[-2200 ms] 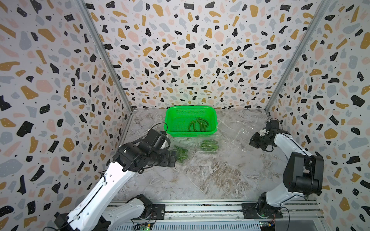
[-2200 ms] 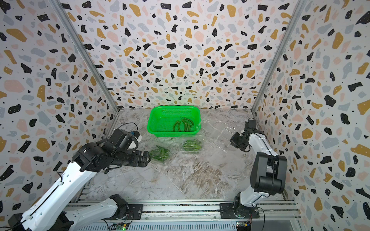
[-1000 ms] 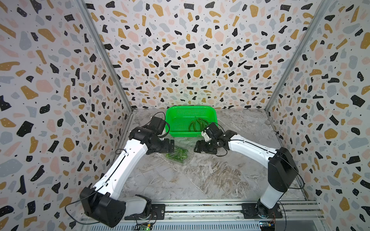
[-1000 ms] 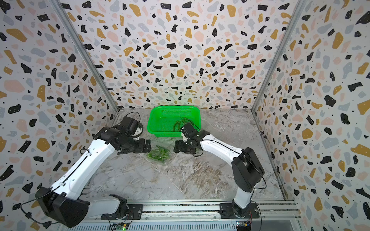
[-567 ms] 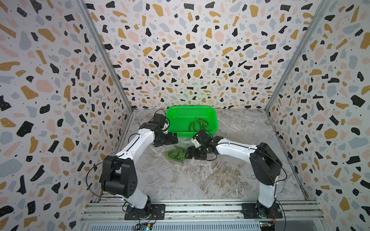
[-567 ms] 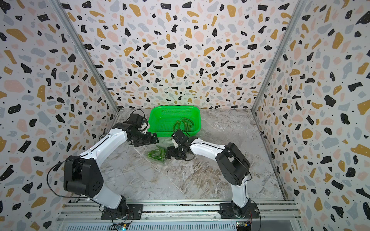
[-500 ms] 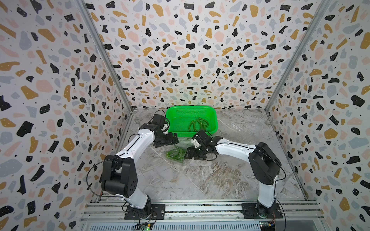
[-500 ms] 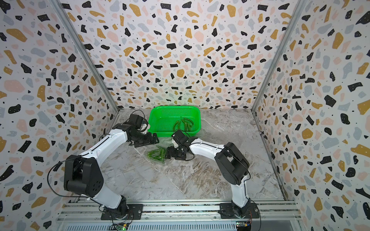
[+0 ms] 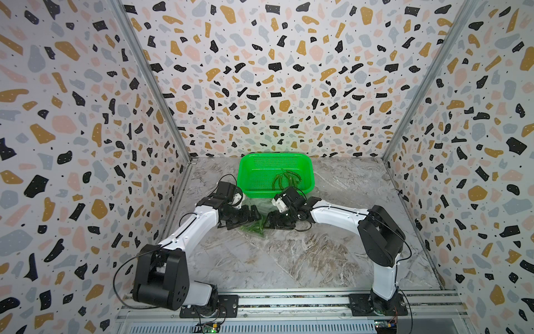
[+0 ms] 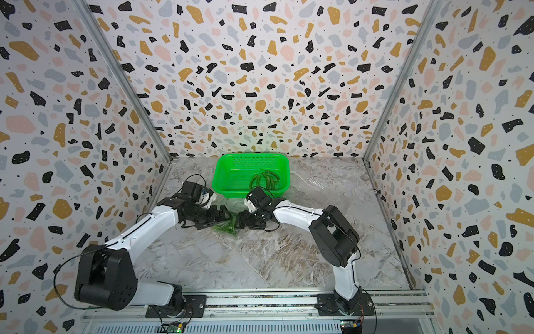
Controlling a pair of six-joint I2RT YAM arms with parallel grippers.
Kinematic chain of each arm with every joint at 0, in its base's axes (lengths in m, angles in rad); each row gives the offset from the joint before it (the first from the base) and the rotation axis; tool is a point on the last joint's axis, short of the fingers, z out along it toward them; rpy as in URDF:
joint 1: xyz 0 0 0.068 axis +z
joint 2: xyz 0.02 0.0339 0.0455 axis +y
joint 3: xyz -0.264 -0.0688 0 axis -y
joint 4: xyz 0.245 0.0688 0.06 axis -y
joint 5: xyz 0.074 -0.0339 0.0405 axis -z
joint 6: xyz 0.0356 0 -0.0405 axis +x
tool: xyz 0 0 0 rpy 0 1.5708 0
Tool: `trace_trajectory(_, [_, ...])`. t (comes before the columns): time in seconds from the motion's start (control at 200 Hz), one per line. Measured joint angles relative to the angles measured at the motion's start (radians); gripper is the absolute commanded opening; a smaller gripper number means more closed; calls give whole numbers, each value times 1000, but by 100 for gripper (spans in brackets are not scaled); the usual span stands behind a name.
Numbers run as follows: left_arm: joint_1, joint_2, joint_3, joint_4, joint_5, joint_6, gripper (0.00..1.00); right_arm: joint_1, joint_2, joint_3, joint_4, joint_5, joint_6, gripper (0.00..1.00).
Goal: Take small green peppers out of containers
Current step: Move the packing box to the center of the board.
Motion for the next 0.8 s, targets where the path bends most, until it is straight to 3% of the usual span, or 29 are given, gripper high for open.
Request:
trace_trajectory(0.155, [-8, -114, -64, -23, 8, -45, 99, 16, -15, -40, 9, 2, -6, 73])
trace_trajectory(0.31, [-13, -164, -19, -113, -60, -25, 99, 23, -60, -98, 11, 10, 2, 75])
trace_trajectory(0.521, [-11, -29, 172, -158, -202, 62, 100, 16, -68, -84, 10, 17, 9, 77])
trace_trajectory(0.801, [8, 225, 209, -59, -270, 160, 99, -30, -10, 39, 6, 6, 16, 77])
